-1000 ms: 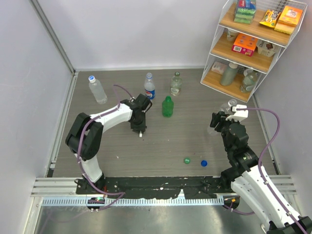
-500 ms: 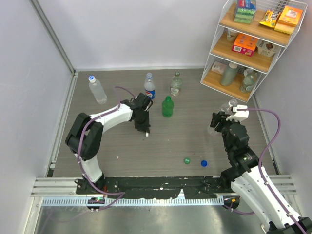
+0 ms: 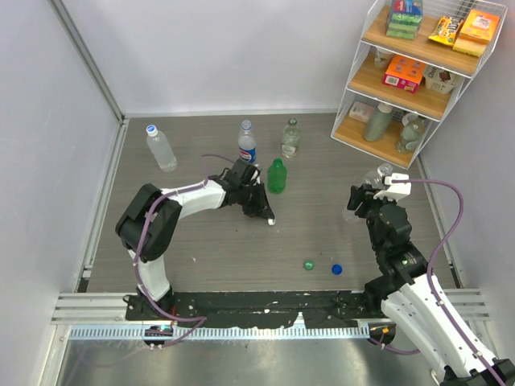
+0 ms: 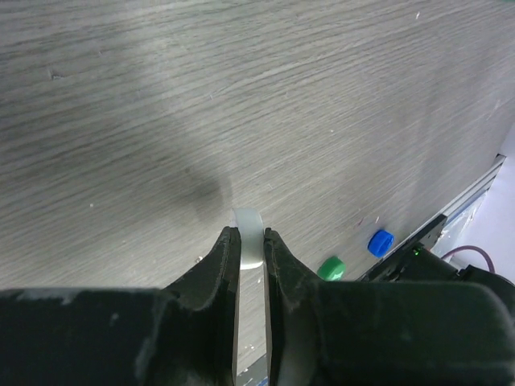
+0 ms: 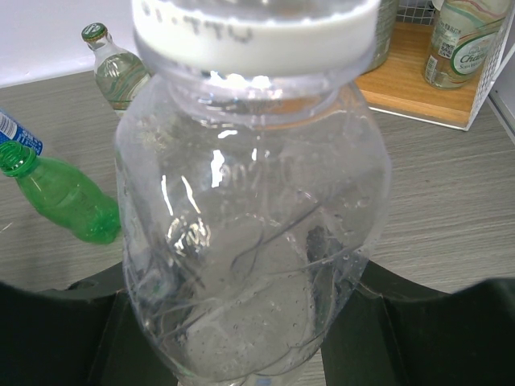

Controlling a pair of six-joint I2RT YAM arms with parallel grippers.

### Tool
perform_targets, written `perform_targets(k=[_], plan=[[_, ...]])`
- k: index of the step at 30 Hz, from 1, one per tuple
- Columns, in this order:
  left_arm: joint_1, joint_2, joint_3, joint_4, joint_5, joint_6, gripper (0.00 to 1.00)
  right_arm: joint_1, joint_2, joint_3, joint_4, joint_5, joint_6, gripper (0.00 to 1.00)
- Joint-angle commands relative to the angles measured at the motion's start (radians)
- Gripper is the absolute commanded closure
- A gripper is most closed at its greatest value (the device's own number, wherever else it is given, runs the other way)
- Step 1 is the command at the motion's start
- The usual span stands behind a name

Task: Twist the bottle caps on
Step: Adjust the bottle cap at the center of the board.

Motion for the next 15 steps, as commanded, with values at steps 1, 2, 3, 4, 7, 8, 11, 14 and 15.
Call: perform_targets(k=[1,2,3,4,7,8,11,14,15], plan=[[0.001,0.016,-0.032,0.126,0.049,-0.031,0.91,-0.003,-0.012,0.044,0.023,0.012,-0.013,0.99],[0.001,0.021,-0.038,0.127,0.049,-0.027,0.90,-0.004,-0.010,0.044,0.023,0.009,-0.013,0.99],[0.003,0.026,-0.046,0.130,0.044,-0.021,0.89,-0.003,-0.010,0.044,0.024,0.006,-0.013,0.99],[0.003,0.030,-0.055,0.132,0.034,-0.019,0.89,-0.001,-0.010,0.046,0.024,0.006,-0.013,0.99],[0.003,0.044,-0.072,0.135,0.025,-0.012,0.88,-0.003,-0.012,0.049,0.021,0.002,-0.013,0.99],[0.004,0.042,-0.075,0.127,0.014,-0.004,0.89,-0.003,-0.013,0.049,0.021,0.001,-0.013,0.99],[0.004,0.018,-0.079,0.086,-0.058,0.021,0.85,-0.003,-0.013,0.050,0.021,-0.005,-0.010,0.99],[0.006,-0.004,-0.086,0.048,-0.112,0.048,0.81,-0.003,-0.015,0.050,0.021,-0.005,-0.010,0.99],[0.009,-0.008,-0.087,0.034,-0.124,0.054,0.80,-0.003,-0.016,0.050,0.021,-0.005,-0.010,0.99]])
